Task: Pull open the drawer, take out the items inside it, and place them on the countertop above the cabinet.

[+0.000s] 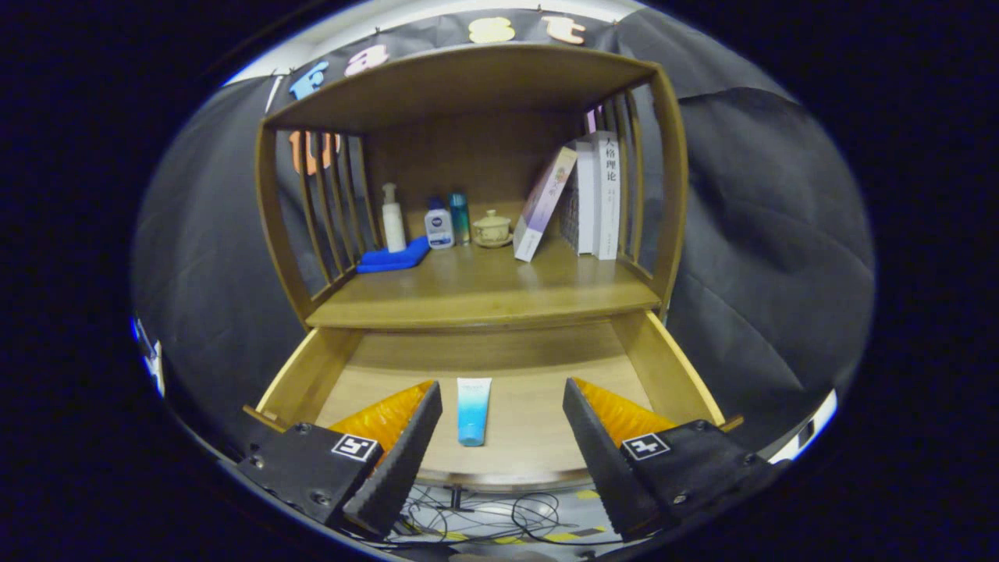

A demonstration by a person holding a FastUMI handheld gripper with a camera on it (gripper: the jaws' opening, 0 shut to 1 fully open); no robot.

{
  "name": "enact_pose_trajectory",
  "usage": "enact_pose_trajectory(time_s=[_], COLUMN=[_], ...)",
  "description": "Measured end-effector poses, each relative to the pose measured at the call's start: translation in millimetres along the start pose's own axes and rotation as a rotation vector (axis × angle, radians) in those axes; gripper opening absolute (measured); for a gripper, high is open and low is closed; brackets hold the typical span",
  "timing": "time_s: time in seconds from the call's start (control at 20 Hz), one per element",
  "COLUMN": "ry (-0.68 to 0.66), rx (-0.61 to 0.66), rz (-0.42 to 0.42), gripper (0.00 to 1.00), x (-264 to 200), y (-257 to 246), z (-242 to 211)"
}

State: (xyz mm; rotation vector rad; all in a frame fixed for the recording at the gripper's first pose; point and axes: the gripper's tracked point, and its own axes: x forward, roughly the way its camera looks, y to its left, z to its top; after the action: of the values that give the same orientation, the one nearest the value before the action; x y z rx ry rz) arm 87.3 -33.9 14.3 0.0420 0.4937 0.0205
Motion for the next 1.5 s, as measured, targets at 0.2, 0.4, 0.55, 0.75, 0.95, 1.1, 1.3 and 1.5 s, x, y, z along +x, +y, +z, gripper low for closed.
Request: enact_pose_trajectory(time_s=[0.2, 0.4, 0.55, 0.75, 0.95, 1.1, 1.3, 1.5], ry=[0.161, 0.365, 0.506, 0.638, 0.700, 0.748, 0.788, 0.800], rx=[-0.059, -0.074, -0.086, -0.049, -0.048, -0.046, -0.030, -0.017], rz=[0.003, 0.005, -0.004, -0.022, -0.055, -0.082, -0.100, -0.121], gripper=[0.98, 0.97, 0.96, 0.89, 0.84, 0.75, 0.68, 0.48], x=[45.1, 82.1, 97.1, 112.5, 123.2, 128.3, 134.2, 135.5], y=[19.5, 35.9, 41.2, 41.9, 39.3, 36.3, 32.8, 28.6], z=[3.6, -19.3, -44.5, -67.3, -78.7, -89.9, -106.0, -109.3])
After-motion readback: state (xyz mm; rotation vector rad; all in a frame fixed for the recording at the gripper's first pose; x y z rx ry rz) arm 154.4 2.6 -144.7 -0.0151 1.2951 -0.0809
